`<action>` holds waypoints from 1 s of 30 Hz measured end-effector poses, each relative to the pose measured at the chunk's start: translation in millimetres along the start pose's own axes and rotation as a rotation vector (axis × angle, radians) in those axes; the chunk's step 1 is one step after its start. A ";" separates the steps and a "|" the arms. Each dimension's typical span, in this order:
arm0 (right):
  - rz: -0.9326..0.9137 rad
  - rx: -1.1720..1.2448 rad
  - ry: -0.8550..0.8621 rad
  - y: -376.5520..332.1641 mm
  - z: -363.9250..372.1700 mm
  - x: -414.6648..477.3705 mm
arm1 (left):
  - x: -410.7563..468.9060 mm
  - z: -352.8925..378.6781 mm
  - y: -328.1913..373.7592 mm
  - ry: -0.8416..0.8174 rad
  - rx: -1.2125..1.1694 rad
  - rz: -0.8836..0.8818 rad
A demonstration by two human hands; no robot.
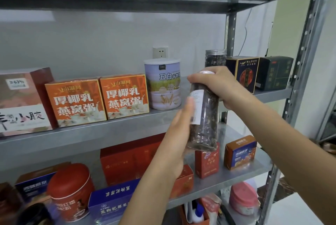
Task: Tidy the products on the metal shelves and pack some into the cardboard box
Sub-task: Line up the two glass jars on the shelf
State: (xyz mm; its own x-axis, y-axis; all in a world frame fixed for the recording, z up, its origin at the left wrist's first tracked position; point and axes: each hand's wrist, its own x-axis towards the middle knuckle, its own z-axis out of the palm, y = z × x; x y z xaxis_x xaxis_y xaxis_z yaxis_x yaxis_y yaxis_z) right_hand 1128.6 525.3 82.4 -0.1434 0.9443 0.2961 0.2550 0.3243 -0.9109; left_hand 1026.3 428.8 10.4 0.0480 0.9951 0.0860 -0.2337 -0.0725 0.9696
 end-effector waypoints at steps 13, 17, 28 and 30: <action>0.174 0.555 -0.342 17.0 -7.9 9.2 | 6.2 4.4 3.0 -0.301 -0.690 -0.150; 0.045 0.237 -0.123 12.9 -12.0 12.2 | 16.7 -3.0 -6.5 -0.019 -0.017 0.028; 0.007 0.002 -0.459 -5.2 -25.3 8.0 | 22.1 -8.5 -19.0 -0.066 -0.280 0.062; 0.030 0.020 -0.418 -1.0 -21.7 8.4 | 20.3 -8.0 -15.5 -0.118 -0.325 0.028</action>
State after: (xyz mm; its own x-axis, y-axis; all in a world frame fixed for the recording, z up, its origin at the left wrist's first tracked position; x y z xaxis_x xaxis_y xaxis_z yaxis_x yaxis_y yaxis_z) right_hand 1147.9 534.2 92.0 -0.5131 0.8483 0.1310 0.2468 0.2919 -0.9240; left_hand 1023.1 450.7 -4.7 0.1452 0.9771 0.1558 -0.5327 -0.0555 0.8445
